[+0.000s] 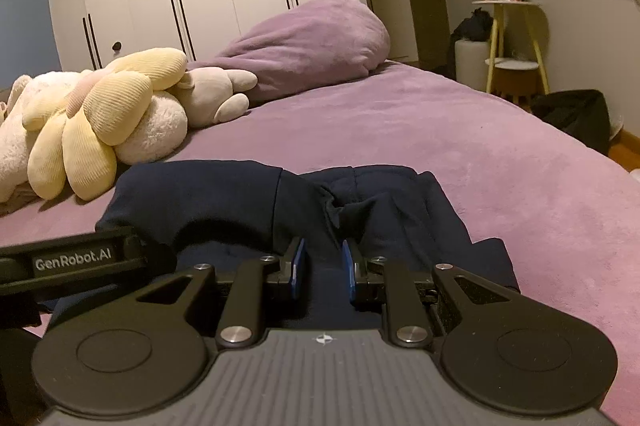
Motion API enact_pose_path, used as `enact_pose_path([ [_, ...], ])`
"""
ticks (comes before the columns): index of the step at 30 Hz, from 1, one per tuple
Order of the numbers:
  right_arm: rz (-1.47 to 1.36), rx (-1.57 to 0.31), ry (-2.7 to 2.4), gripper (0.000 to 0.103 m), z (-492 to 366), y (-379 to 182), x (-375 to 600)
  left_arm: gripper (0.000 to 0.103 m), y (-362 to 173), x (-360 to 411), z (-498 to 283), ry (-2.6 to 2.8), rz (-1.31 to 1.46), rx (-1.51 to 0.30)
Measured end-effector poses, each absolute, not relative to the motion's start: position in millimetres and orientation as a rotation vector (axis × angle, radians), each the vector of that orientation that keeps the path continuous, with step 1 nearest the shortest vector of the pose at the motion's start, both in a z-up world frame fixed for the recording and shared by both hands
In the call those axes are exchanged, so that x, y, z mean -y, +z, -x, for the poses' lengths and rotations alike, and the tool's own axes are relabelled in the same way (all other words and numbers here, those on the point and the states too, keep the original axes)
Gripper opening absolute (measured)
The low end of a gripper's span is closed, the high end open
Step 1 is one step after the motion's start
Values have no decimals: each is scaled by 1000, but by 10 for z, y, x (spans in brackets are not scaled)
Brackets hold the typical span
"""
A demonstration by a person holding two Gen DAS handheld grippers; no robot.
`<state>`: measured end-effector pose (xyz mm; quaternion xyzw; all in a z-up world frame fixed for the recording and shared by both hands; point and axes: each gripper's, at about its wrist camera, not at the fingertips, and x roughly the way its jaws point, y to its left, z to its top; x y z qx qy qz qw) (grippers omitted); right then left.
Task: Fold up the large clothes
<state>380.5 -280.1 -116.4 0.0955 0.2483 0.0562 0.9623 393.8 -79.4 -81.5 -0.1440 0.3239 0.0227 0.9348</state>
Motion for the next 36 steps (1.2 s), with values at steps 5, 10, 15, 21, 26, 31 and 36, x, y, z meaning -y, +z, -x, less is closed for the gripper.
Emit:
enact_pose_path([
  [5, -201, -462, 107, 21, -3551, -1024, 2845, 103, -710, 730, -3612, 43, 397, -680],
  [10, -169, -425, 91, 22, -3306, -1026, 2896, 103, -775, 749, -3530, 69, 419, -667],
  [15, -156, -436, 94, 22, -3363, -1079, 2880, 103, -834, 745, -3612, 84, 417, -674],
  [21, -165, -433, 106, 22, -3387, -1140, 2896, 103, -893, 762, -3590, 88, 412, -651],
  [26, -166, -431, 110, 22, -3400, -1162, 2892, 103, -936, 771, -3576, 91, 413, -636],
  [31, -139, -428, 103, 22, -3430, -1205, 2880, 103, -944, 761, -3597, 95, 419, -639],
  [36, -153, -432, 112, 22, -3431, -1162, 2907, 103, -953, 752, -3585, 90, 427, -639],
])
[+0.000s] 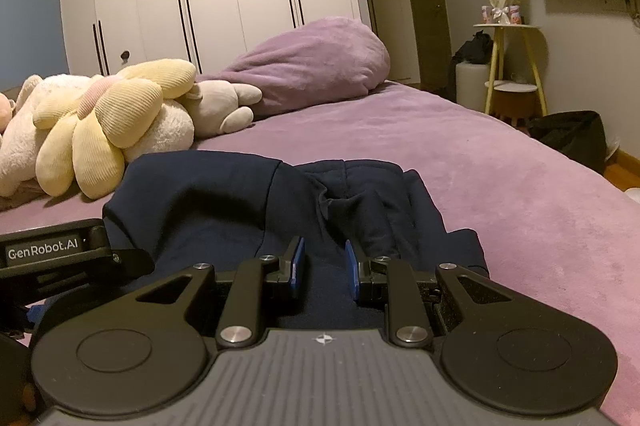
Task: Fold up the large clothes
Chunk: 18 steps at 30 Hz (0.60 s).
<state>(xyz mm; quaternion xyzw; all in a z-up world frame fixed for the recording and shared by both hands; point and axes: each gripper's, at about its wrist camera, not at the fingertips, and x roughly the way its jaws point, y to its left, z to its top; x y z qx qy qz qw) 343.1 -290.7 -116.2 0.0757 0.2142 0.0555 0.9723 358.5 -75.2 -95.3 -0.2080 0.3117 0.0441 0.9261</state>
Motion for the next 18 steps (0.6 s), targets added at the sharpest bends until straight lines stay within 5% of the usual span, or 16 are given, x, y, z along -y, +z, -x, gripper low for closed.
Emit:
enact_pose_path([
  [10, -156, -559, 145, 25, -3452, -870, 2929, 103, -688, 216, -3415, -64, 559, -784],
  [12, -193, -586, 203, 32, -3292, -686, 3102, 103, -655, -11, -3299, -117, 571, -796],
  [14, -233, -594, 188, 82, -3088, -569, 3343, 103, -662, -175, -3220, -150, 575, -818],
  [18, -420, -709, 144, 81, -2926, -671, 4003, 103, -841, -311, -3217, -227, 678, -877],
])
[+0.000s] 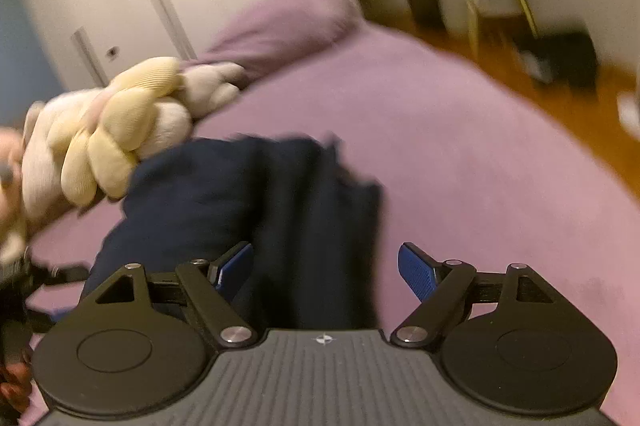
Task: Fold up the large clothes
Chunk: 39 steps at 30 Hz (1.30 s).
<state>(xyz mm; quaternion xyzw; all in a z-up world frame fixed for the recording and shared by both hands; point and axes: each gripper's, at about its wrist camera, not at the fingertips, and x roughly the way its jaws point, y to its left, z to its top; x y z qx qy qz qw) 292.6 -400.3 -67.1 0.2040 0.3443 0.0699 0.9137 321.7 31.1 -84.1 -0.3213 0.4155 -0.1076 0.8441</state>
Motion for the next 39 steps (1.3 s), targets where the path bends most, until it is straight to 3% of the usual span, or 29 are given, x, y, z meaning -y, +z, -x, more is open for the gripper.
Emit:
enact_pose_path([
  [5, -836, -867, 249, 74, -3091, -1118, 4439, 103, -1060, -278, -3330, -287, 861, -901],
  [10, -855, -910, 272, 56, -3348, -1331, 4273, 101, -1155, -198, -3504, -307, 884, -921],
  [13, -870, -916, 290, 44, -3444, -1380, 4226, 95, -1141, -184, -3549, -306, 875, -922],
  [17, -848, -914, 308, 30, -3514, -1361, 4130, 80, -994, -160, -3468, -306, 841, -900],
  [19, -831, -905, 318, 28, -3489, -1302, 4091, 75, -898, -177, -3447, -321, 831, -887],
  [28, -778, -933, 418, 27, -3543, -1042, 3537, 73, -510, -846, -3141, -209, 792, -777],
  [34, -711, -1022, 567, 27, -3626, -1132, 2639, 75, -593, -1454, -2779, -25, 792, -753],
  [36, -682, -1028, 592, 29, -3651, -1150, 2405, 76, -679, -1504, -2722, 29, 811, -785],
  [39, -652, -1038, 548, 41, -3638, -1140, 2331, 79, -686, -1456, -2566, 37, 784, -744],
])
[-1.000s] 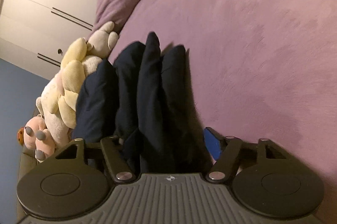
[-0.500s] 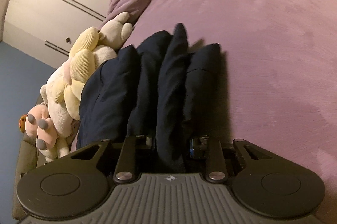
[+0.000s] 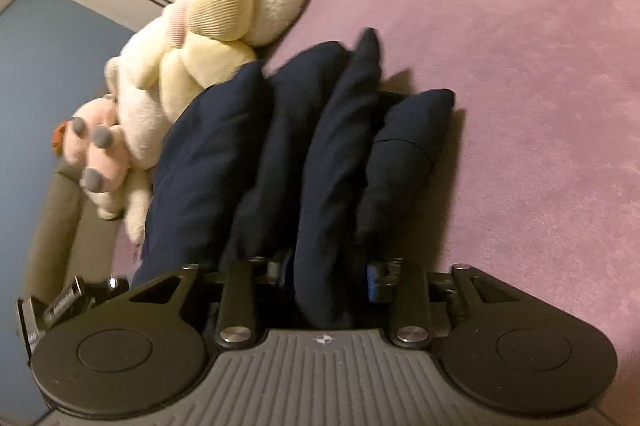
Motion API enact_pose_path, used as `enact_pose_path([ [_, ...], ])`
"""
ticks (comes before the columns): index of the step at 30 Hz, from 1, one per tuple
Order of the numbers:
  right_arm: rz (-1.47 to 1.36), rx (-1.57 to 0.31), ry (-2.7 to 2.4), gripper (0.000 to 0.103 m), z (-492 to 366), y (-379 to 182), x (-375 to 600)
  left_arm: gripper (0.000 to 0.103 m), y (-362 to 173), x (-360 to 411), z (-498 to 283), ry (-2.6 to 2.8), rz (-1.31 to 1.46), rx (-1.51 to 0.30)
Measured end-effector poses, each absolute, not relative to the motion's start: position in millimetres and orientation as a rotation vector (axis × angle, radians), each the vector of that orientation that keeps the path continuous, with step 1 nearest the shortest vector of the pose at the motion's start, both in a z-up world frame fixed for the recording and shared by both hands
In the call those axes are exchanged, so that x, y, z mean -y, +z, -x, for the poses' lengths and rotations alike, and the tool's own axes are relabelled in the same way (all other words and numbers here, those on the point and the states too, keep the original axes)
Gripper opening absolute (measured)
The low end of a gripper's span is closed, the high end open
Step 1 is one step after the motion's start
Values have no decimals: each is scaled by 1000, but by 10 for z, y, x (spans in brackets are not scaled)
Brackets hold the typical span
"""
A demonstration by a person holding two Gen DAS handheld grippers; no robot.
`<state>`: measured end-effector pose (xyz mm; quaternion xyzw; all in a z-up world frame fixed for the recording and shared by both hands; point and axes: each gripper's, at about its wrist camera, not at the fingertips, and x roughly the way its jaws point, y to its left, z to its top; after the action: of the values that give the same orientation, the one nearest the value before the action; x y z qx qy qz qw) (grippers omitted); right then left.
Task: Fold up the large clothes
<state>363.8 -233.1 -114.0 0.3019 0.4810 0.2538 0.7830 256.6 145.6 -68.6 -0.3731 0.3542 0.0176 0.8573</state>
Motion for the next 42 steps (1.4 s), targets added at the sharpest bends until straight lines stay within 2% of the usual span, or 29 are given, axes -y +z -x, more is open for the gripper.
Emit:
enact_pose_path([
  [7, -605, -940, 462, 51, -2975, -832, 2744, 87, -512, -1263, -1943, 12, 683, -685],
  [9, -643, -913, 470, 56, -2728, -767, 2825, 89, -532, -1195, -1708, 18, 641, -697],
  [12, -761, -904, 529, 58, -2378, -745, 2860, 93, -581, -1100, -1409, -2, 616, -716],
  [16, -837, -938, 610, 60, -2288, -803, 2645, 93, -647, -965, -1331, -1, 554, -787],
  [18, -796, -960, 604, 59, -2320, -807, 2460, 93, -653, -859, -1351, 21, 470, -805],
  [19, -781, -963, 612, 54, -2332, -805, 2383, 93, -662, -808, -1380, 41, 426, -806],
  [20, -761, -959, 614, 42, -2338, -796, 2304, 93, -677, -776, -1416, 59, 392, -808],
  [23, -644, -944, 543, 29, -2285, -700, 2158, 89, -727, -754, -1490, 144, 325, -824],
  [25, -631, -894, 536, 26, -2190, -606, 2167, 90, -754, -767, -1513, 164, 319, -841],
  [27, -594, -856, 517, 25, -2110, -523, 2203, 92, -791, -769, -1533, 163, 307, -865],
  [30, -479, -903, 438, 25, -2146, -616, 2149, 94, -835, -792, -1529, 168, 311, -905],
  [35, -414, -945, 359, 30, -2230, -846, 2065, 93, -754, -893, -1404, 206, 310, -941],
  [42, -259, -899, 342, 34, -2164, -751, 1876, 96, -433, -989, -1260, 234, 306, -831],
])
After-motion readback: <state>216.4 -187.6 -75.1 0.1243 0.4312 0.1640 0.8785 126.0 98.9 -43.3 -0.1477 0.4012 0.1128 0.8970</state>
